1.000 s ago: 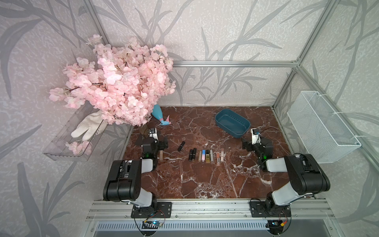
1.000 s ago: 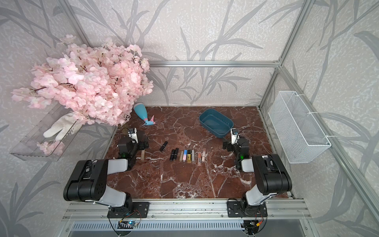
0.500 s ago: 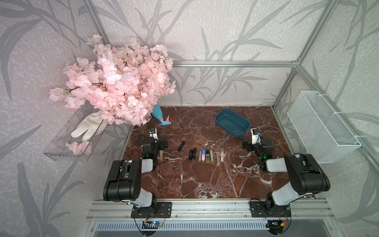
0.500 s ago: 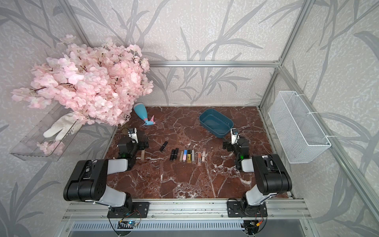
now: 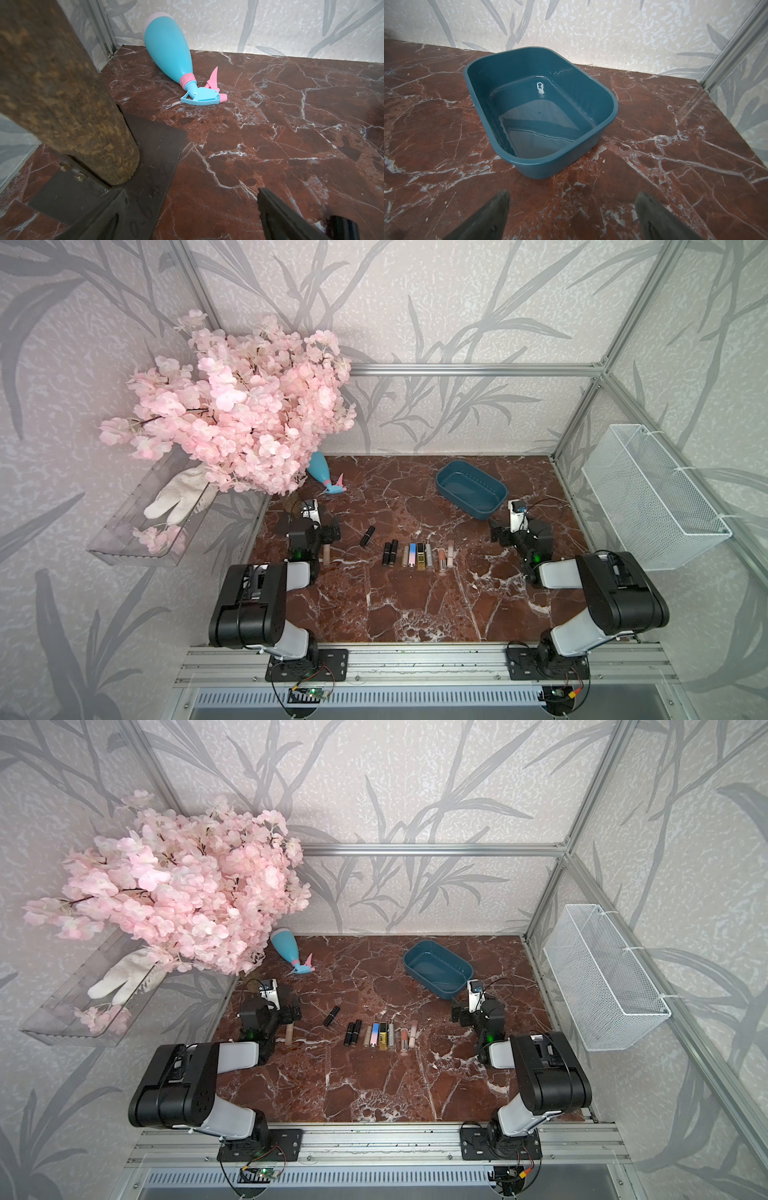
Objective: Put the lipstick into the storage box
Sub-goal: Pick up the storage box at the center of the board.
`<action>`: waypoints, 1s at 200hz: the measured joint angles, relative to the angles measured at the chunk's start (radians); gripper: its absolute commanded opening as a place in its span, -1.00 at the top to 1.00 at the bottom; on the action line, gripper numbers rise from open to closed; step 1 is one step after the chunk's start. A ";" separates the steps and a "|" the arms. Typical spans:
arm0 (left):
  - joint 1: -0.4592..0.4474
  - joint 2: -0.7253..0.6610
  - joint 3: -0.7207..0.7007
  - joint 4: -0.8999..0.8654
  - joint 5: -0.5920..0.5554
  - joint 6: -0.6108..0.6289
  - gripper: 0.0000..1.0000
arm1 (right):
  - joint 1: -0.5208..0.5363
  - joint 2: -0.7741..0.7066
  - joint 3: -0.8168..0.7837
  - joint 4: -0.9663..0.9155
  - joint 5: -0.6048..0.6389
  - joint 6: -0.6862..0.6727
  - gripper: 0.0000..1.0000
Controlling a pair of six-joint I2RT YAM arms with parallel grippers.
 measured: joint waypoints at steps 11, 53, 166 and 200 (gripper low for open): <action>0.000 0.000 0.000 0.000 0.000 0.000 -1.00 | 0.000 0.000 0.000 0.000 0.000 0.000 -0.99; 0.000 -0.002 0.000 -0.002 -0.005 -0.001 -1.00 | 0.000 -0.002 0.000 -0.002 0.021 0.009 -0.99; -0.003 -0.342 0.123 -0.535 -0.077 -0.136 -1.00 | 0.000 -0.369 0.086 -0.452 0.153 0.173 -0.99; -0.030 -0.419 0.125 -0.669 -0.080 -0.233 -1.00 | 0.000 -0.509 0.177 -0.703 0.156 0.265 -0.99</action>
